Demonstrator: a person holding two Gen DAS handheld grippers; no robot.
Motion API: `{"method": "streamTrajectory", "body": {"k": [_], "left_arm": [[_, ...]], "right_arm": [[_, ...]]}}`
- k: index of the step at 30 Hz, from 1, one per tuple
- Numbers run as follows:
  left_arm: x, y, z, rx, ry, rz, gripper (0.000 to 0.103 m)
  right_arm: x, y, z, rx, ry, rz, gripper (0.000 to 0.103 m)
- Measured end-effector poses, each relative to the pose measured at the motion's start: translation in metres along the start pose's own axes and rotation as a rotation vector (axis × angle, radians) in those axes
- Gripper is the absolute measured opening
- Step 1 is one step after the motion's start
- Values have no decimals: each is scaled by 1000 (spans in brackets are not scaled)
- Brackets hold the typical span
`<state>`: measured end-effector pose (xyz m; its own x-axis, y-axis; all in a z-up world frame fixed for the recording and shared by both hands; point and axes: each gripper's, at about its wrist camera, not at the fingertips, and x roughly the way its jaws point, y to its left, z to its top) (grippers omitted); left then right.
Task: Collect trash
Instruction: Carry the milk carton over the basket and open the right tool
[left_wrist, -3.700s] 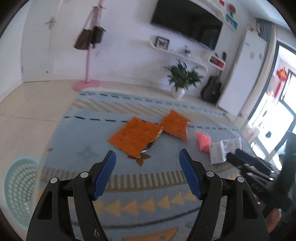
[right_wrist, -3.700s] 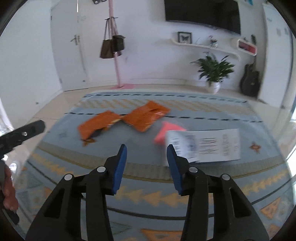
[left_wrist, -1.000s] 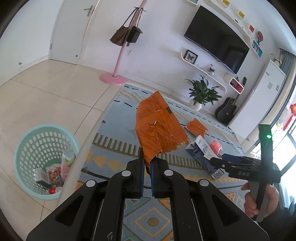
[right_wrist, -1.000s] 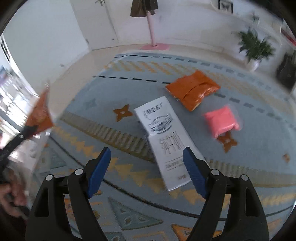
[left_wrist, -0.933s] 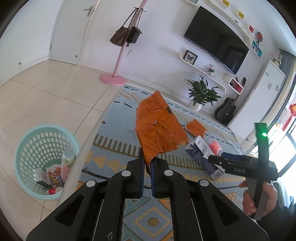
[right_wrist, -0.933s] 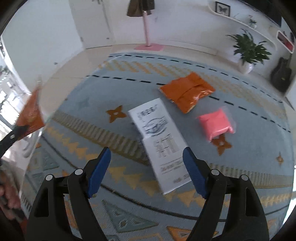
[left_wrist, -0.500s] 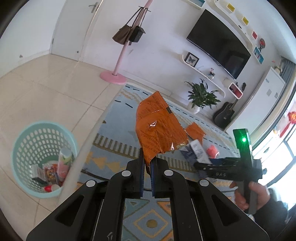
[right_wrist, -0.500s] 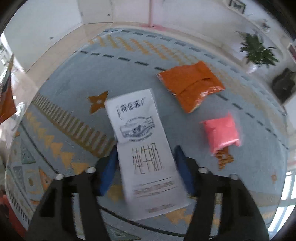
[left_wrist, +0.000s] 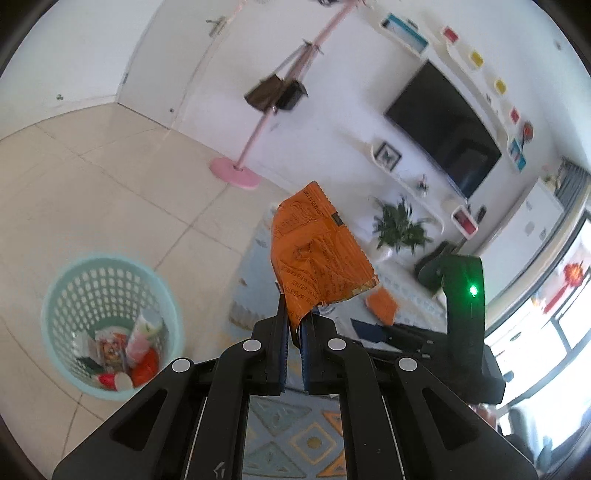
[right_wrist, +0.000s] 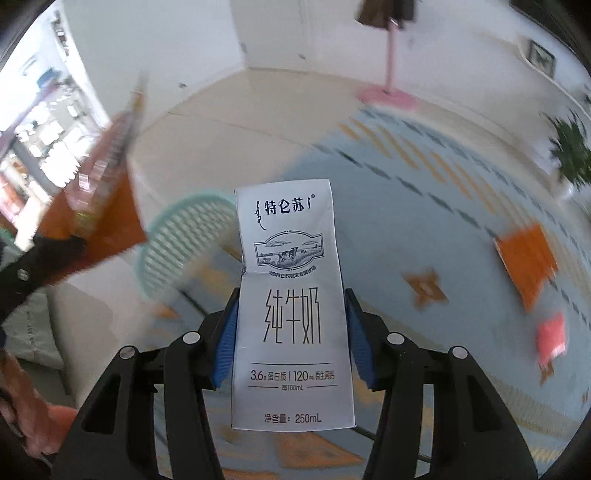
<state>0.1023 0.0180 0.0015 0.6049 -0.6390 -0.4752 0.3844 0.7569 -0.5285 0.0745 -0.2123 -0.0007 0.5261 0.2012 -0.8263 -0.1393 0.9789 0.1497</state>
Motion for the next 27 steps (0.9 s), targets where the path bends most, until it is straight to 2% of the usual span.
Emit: {"method": "streamTrajectory", "body": {"k": [5,7,10,14,18,20,21,22,23,26,27], "left_arm": [[-20,56,28,-14,-42,110,4],[-21,88,32,-46,-48,150,4],[-8,127,29,-78,-17,188,4],[13,172,18,-152,34,220,4],[29,202,7,-196,72,239,4],[37,211,5,-198,89,260,10],[40,214,5,-200,89,276,24],[42,215,5,-201,85,291,46],[41,217,4,-202,81,300,53],[38,217,1,-188,80,300,54],[37,216,1,-186,75,301,54]], "right_arm": [[-1,54,35,-38,-62,61,49],[9,69,47,-4,-69,49,49],[25,88,56,25,-66,87,49],[62,121,66,9,-47,90,49],[92,143,71,-1,-43,31,50],[105,147,69,2,-31,15,50],[112,149,69,11,-21,11,50],[121,148,70,33,-5,12,50],[128,145,71,54,7,19,51],[138,135,69,94,27,71,56],[137,134,69,86,19,63,56]]}}
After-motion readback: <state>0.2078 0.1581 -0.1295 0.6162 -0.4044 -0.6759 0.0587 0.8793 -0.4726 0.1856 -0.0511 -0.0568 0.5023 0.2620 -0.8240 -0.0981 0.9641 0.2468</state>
